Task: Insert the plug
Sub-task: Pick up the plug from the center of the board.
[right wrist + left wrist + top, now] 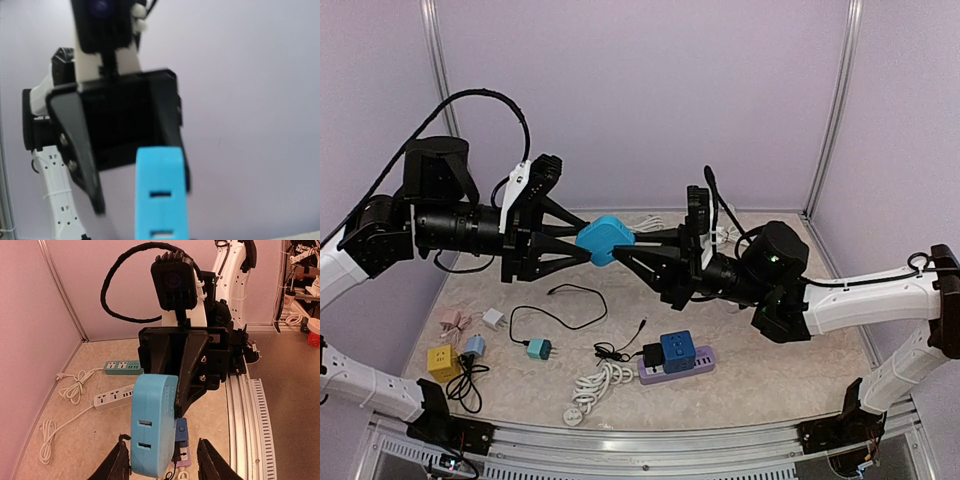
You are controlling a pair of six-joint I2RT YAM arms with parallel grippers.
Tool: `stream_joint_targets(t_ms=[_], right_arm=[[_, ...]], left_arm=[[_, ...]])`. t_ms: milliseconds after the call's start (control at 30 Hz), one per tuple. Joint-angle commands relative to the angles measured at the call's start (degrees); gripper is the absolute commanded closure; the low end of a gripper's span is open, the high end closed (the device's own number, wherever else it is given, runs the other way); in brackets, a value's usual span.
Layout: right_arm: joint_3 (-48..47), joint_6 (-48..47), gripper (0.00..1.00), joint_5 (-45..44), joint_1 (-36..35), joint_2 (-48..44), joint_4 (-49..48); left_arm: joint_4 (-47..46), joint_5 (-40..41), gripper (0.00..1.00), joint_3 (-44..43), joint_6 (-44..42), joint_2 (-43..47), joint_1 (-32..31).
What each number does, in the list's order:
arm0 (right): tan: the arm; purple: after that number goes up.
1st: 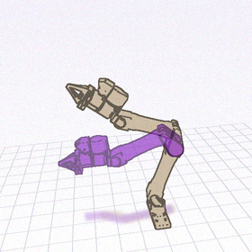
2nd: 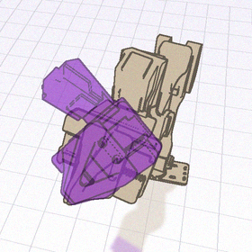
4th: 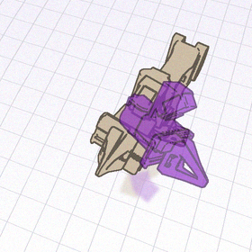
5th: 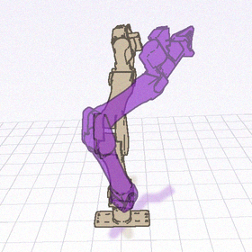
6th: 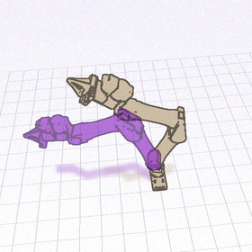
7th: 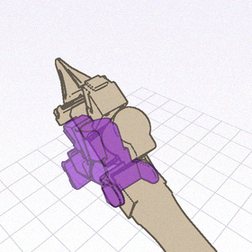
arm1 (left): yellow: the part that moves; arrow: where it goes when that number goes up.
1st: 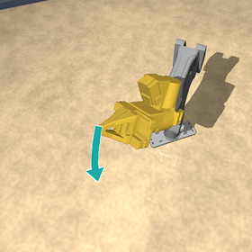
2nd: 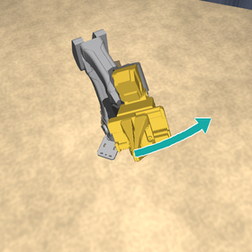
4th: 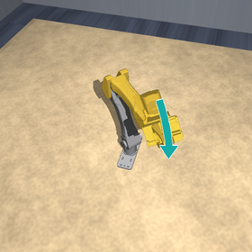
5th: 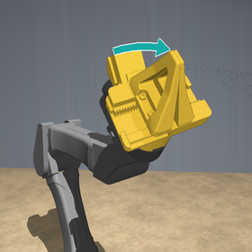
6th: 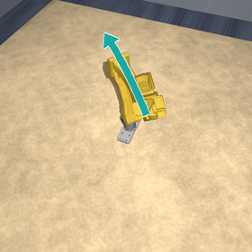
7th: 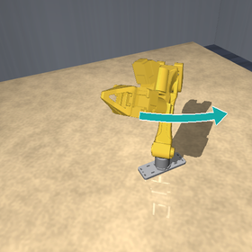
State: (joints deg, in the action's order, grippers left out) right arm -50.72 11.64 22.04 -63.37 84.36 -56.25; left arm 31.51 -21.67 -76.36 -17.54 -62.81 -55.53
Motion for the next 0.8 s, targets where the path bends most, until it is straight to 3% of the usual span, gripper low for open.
stream_joint_targets(t_ms=[0,100,267,433,667,767], right_arm=[[1.16,-0.11,1.00,1.38,-0.35,-2.39,-4.02],[1.09,0.01,1.00,1.60,-0.35,-2.34,-4.39],[0.97,-0.06,1.00,1.01,-0.39,-2.00,-3.26],[1.44,0.04,1.00,0.25,-0.35,-1.92,-2.41],[0.32,0.54,1.00,0.55,-0.35,-0.92,-0.71],[0.44,0.74,1.00,0.47,-0.35,-0.41,0.05]], left_arm=[[-0.39,0.27,0.53,-0.26,1.34,-1.52,-0.49],[0.13,-0.48,0.54,-0.02,0.52,-1.70,-0.60],[-0.36,-1.18,0.75,-0.87,-0.72,-1.79,-1.42],[0.10,-2.59,0.64,-1.00,-1.64,-1.73,-1.51],[-0.24,-4.33,0.82,-0.98,-2.27,-1.12,-1.59],[0.06,-4.70,0.96,-0.83,-2.70,-0.80,-1.77]])
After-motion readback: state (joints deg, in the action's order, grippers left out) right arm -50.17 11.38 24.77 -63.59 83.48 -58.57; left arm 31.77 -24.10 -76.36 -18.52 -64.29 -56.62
